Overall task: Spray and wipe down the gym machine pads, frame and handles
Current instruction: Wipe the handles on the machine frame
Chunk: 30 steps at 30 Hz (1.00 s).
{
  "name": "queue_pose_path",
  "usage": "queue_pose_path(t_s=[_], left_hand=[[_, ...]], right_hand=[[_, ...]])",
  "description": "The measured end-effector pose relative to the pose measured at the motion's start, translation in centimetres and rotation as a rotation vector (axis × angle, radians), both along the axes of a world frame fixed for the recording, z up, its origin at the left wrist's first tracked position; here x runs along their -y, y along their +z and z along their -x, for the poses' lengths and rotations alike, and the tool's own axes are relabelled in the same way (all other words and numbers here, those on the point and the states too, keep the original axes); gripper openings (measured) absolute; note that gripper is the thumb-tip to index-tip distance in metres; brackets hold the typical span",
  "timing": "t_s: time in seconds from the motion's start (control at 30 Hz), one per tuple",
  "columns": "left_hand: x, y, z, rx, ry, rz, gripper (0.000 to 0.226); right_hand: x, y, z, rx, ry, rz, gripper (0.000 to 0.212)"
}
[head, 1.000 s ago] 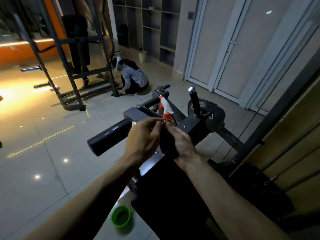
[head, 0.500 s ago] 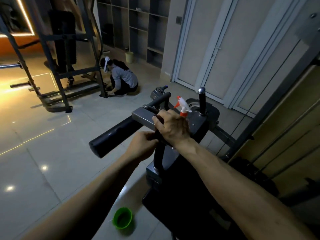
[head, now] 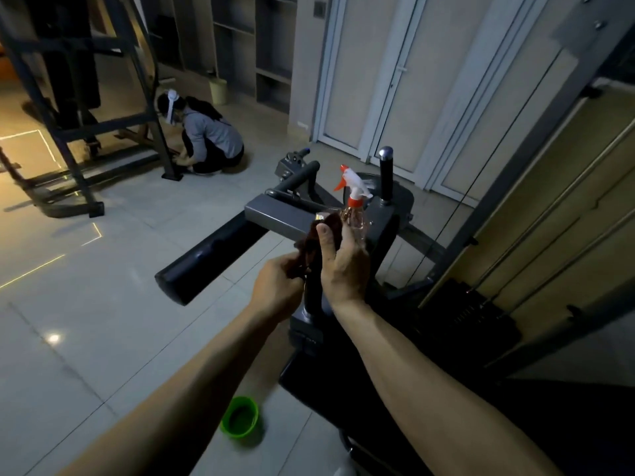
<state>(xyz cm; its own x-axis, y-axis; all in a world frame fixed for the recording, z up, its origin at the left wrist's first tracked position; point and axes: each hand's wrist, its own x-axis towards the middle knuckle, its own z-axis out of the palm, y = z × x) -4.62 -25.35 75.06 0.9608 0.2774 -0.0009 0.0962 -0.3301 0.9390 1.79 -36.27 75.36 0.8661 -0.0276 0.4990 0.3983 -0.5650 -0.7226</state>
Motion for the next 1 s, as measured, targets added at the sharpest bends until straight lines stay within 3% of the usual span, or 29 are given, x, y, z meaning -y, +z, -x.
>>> queue_pose_path(t_s=[0.13, 0.27, 0.37, 0.5, 0.57, 0.63, 0.73, 0.8, 0.83, 0.93, 1.0], left_hand=[[0.5, -0.8, 1.0, 0.063, -0.014, 0.048, 0.037], [0.9, -2.4, 2.6, 0.148, -0.102, -0.013, 0.053], [1.2, -3.2, 3.4, 0.259, -0.139, -0.084, 0.061], [1.6, -4.6, 4.4, 0.133, -0.142, -0.102, 0.076], [1.2, -5.4, 4.7, 0.042, -0.085, -0.136, 0.07], [0.4, -5.4, 5.2, 0.074, -0.031, -0.112, 0.056], [-0.5, -3.4, 6.1, 0.222, -0.189, 0.046, 0.071], [-0.6, -1.7, 6.0, 0.267, -0.334, 0.099, 0.076], [-0.7, -1.2, 5.7, 0.296, -0.354, 0.129, 0.073], [-0.4, -0.5, 4.3, 0.317, -0.166, 0.219, 0.054], [-0.5, 0.0, 2.6, 0.303, 0.085, 0.248, 0.053]], right_hand=[[0.2, -1.7, 1.6, 0.002, -0.066, 0.068, 0.045], [0.7, -5.7, 4.3, -0.045, -0.089, 0.167, 0.049], [1.3, -8.4, 6.5, -0.01, -0.092, 0.238, 0.039], [2.8, -10.4, 7.9, -0.083, -0.027, 0.406, 0.028], [4.1, -10.2, 7.8, -0.131, 0.008, 0.459, 0.026], [5.2, -8.2, 7.6, -0.208, 0.005, 0.369, 0.03], [4.4, -2.9, 7.2, -0.443, 0.137, -0.086, 0.025], [3.0, 0.1, 6.9, -0.614, 0.25, -0.391, 0.038], [2.4, 1.1, 6.7, -0.663, 0.29, -0.432, 0.043], [2.0, 3.3, 6.2, -0.76, 0.405, -0.509, 0.048], [2.4, 3.6, 5.4, -0.658, 0.346, -0.537, 0.037]])
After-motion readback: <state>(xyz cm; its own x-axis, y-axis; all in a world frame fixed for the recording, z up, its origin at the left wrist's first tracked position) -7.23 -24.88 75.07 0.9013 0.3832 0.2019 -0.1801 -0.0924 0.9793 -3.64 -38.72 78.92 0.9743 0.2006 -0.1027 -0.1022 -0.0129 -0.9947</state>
